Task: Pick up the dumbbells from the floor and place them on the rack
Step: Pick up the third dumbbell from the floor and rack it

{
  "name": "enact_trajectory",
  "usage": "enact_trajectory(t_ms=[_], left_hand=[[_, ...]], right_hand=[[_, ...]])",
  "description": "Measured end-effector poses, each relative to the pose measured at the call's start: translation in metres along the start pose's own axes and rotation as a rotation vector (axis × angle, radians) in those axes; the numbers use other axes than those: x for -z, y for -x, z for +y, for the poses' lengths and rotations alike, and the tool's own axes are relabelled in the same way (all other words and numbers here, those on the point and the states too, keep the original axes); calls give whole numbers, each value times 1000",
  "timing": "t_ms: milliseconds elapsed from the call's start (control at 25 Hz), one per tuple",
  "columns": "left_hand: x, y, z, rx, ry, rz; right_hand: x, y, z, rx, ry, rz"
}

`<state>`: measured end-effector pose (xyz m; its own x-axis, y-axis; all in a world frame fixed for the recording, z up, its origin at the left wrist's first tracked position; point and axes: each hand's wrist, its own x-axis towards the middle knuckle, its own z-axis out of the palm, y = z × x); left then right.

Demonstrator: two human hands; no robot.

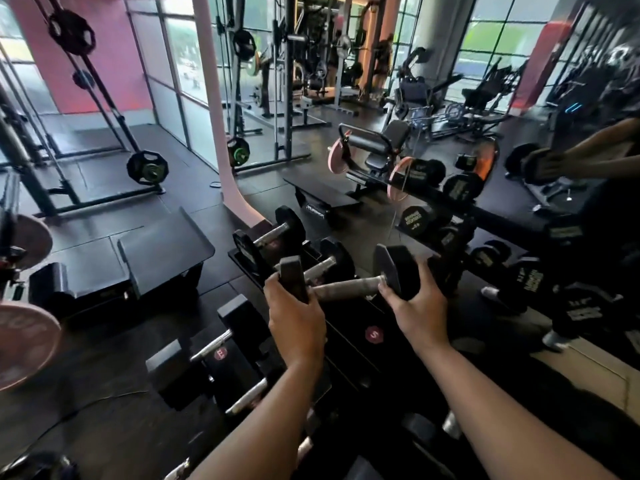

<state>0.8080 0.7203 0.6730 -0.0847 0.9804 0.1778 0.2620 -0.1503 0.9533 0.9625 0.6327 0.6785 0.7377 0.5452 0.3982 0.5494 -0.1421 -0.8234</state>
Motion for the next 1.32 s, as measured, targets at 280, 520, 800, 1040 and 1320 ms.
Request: enact_trajectory(t_ms=[280, 520, 800, 1040, 1320], left_hand=[[-59, -25, -55, 123, -15, -67], [-86, -8, -80, 187, -61, -100], [-106, 34, -95, 314, -107, -145], [-123, 62, -98, 350, -114, -141], [-138, 79, -94, 391, -147, -90]], right_hand=[[-36, -39, 54, -54, 103, -97], [-35, -39, 89, -130, 131, -150], [-12, -37, 121, -99, 207, -255], [5, -38, 143, -51, 238, -284], [5, -58, 163, -23, 253, -370]])
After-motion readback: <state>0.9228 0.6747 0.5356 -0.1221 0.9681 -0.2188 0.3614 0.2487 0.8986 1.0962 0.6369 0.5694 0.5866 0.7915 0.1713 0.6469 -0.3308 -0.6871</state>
